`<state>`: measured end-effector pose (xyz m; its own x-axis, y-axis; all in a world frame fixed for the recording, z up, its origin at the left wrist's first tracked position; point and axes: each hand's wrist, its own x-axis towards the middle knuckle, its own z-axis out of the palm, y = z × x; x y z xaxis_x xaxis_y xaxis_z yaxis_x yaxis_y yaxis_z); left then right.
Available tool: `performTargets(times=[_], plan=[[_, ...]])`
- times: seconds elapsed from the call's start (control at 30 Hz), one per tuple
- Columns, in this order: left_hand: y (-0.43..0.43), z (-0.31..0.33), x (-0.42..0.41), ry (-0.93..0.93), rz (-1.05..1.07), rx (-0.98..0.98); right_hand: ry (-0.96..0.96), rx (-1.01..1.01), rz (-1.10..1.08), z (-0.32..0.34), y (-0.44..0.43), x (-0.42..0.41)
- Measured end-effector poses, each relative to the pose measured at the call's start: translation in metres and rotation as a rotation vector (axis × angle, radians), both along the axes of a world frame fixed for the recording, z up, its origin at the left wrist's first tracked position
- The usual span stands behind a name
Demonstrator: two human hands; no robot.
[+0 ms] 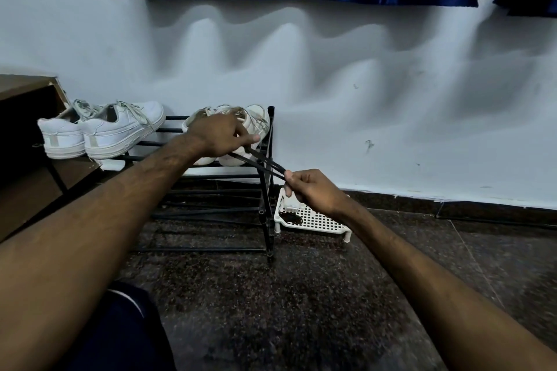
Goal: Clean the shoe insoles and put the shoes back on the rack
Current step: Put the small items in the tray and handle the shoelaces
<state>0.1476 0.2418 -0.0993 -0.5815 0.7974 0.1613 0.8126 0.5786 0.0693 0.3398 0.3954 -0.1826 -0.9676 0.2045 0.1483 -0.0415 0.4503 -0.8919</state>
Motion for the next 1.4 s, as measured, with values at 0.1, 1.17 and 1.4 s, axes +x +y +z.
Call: performTargets(times=[0.1, 1.17, 1.4], plan=[[0.001, -0.001, 0.002, -0.125, -0.039, -0.025, -0.062, 0.030, 0.000, 0.011, 0.019, 0.002], [0.028, 0.005, 0.055, -0.757, -0.212, 0.094, -0.357, 0.040, -0.065, 0.098, 0.098, 0.026], [0.042, 0.007, 0.074, -1.069, -0.193, 0.135, -0.221, -0.612, -0.030, 0.112, 0.097, 0.017]])
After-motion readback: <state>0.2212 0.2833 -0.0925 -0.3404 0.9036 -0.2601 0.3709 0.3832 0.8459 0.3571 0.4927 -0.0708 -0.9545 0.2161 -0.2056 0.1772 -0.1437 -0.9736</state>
